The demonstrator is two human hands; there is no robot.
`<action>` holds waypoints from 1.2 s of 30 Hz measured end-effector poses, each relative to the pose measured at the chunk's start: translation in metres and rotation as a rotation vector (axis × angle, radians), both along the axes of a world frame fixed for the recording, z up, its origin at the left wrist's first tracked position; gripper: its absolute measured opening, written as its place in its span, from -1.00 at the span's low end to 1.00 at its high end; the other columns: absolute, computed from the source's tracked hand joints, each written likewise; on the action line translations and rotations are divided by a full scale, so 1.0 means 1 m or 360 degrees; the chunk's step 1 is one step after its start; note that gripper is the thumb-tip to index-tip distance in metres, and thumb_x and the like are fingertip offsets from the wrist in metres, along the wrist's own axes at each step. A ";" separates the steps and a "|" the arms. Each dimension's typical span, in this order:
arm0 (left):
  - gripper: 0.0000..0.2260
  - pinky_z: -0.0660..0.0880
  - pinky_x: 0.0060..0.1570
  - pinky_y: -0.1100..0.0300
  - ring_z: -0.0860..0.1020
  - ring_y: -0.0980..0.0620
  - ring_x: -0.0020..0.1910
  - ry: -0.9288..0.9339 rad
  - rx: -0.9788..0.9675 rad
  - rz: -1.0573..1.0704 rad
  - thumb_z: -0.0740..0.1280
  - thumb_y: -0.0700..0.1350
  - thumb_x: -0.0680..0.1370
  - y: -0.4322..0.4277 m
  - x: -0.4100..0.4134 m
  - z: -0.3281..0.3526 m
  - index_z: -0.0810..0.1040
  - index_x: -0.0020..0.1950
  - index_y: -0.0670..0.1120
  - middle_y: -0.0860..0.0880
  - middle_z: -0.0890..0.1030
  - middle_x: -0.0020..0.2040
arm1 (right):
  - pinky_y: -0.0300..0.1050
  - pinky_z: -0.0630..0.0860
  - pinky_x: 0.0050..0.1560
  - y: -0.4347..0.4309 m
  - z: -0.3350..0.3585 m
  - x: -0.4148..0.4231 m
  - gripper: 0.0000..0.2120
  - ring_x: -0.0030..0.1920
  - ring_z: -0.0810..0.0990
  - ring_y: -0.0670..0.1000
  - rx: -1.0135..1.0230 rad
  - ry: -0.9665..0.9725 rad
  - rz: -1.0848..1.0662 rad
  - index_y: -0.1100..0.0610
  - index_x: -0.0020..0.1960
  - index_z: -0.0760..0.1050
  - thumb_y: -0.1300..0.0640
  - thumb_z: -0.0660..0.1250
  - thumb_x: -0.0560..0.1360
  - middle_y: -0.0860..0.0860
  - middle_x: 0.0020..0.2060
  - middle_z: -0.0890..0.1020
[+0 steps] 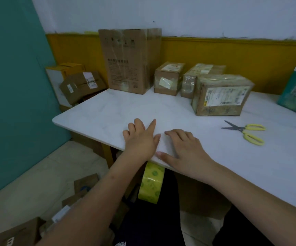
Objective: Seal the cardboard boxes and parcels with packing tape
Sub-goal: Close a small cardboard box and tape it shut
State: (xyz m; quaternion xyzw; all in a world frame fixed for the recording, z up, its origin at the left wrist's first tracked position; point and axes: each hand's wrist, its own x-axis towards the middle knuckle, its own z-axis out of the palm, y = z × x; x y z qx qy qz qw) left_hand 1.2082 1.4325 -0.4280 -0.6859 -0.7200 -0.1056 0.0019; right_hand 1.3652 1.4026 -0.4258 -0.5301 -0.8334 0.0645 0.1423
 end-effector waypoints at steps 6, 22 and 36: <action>-0.54 0.25 0.17 0.05 0.32 -0.10 0.23 -0.0112 0.0584 -0.0288 0.08 0.09 0.68 0.053 0.023 0.012 0.25 0.56 -0.03 -0.11 0.35 0.29 | 0.00 0.44 0.16 0.038 0.021 0.027 -0.56 0.20 0.50 0.13 0.0363 0.0247 -0.0117 0.08 0.42 0.39 0.20 0.25 0.54 0.04 0.31 0.46; -0.62 0.36 0.36 0.28 0.32 0.18 0.44 -0.1398 0.0536 -0.1390 0.38 0.18 0.51 0.207 0.121 0.037 0.59 0.26 0.04 0.14 0.38 0.40 | -0.14 0.44 0.25 0.174 0.045 0.197 -0.51 0.33 0.35 -0.19 0.0709 0.0599 -0.0439 -0.11 0.36 0.47 -0.24 0.23 0.48 -0.19 0.42 0.34; -0.55 0.54 0.19 0.06 0.43 0.11 0.35 -0.1370 0.0742 -0.1241 0.40 0.24 0.46 0.187 0.133 0.039 0.56 0.28 0.08 0.18 0.42 0.29 | -0.08 0.52 0.17 0.175 0.045 0.199 -0.31 0.24 0.42 -0.13 0.0606 0.1105 -0.0544 -0.08 0.41 0.29 -0.27 0.36 0.36 -0.21 0.29 0.34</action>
